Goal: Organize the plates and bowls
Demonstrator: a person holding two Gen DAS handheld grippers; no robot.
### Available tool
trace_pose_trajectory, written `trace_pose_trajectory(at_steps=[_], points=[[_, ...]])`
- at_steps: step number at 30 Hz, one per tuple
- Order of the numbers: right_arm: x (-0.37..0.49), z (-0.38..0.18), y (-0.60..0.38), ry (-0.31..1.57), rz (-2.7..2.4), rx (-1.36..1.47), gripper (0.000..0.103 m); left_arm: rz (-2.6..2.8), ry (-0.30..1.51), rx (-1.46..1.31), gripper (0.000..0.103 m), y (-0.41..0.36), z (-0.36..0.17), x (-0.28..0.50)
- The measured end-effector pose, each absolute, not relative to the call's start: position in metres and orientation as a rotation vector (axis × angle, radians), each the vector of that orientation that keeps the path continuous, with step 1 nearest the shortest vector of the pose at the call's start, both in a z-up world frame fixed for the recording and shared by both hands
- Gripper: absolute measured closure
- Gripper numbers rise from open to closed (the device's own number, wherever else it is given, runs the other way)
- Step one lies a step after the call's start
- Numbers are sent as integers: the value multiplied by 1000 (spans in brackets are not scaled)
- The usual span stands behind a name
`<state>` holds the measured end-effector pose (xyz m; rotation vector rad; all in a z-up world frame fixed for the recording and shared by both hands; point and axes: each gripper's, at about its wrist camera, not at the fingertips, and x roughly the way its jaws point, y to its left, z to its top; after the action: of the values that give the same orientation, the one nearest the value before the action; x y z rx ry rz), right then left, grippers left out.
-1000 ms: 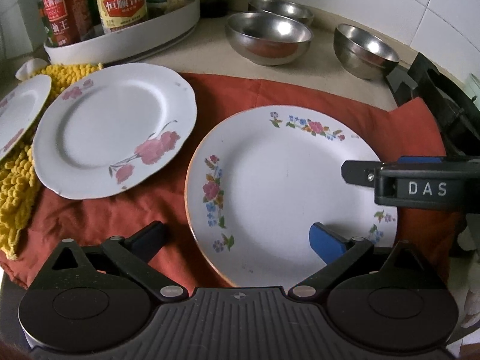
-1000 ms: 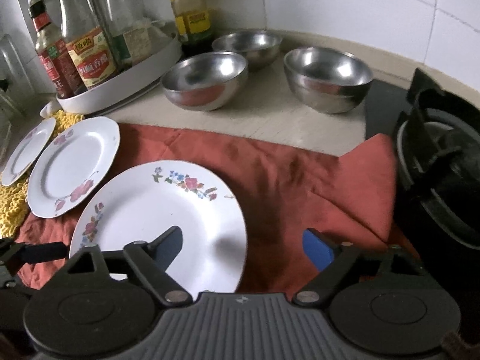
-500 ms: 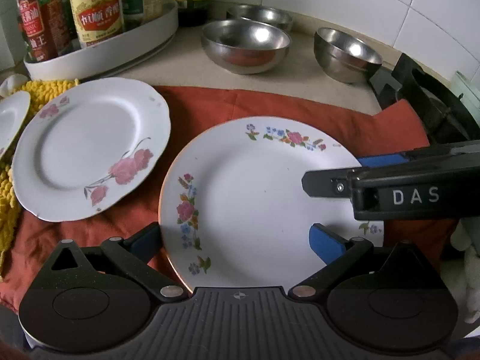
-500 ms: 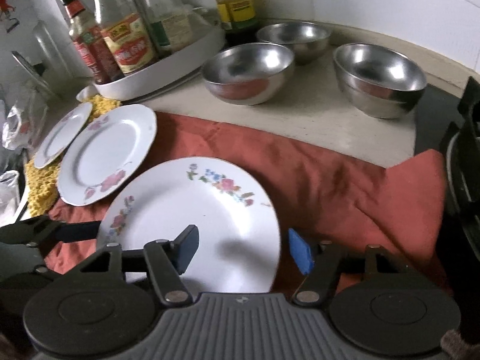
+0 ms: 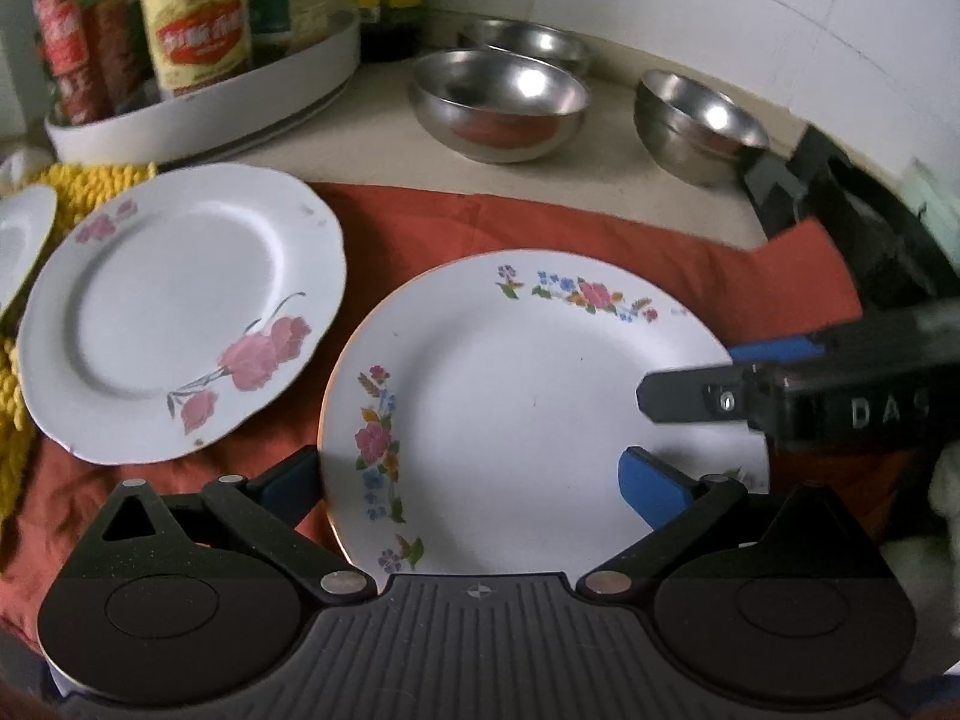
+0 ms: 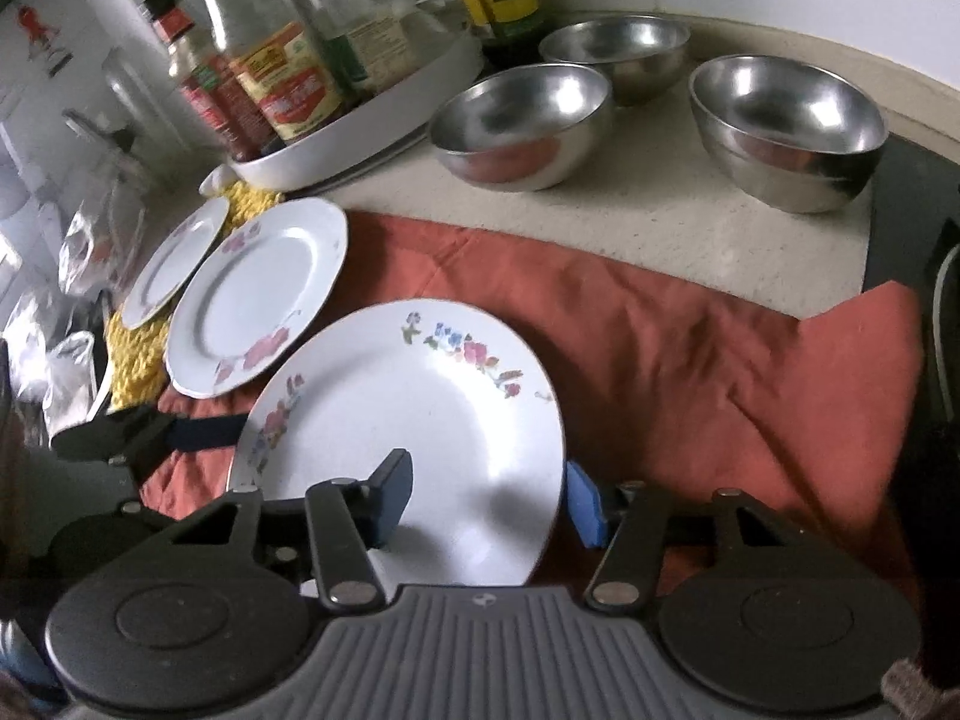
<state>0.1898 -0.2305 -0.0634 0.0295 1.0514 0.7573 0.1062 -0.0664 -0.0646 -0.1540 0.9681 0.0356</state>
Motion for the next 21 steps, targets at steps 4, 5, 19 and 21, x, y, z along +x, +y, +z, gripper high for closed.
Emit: trace_pose_trajectory(at_steps=[4, 5, 19, 21], points=[[191, -61, -232, 1047, 774, 45, 52, 48, 939, -179, 1, -61, -55, 105], [191, -58, -232, 1040, 784, 45, 52, 47, 934, -170, 1, -62, -53, 104], [201, -58, -226, 1033, 783, -24, 52, 102, 939, -201, 2, -39, -54, 95], [205, -50, -224, 1005, 777, -23, 52, 118, 930, -221, 1, -25, -50, 93]])
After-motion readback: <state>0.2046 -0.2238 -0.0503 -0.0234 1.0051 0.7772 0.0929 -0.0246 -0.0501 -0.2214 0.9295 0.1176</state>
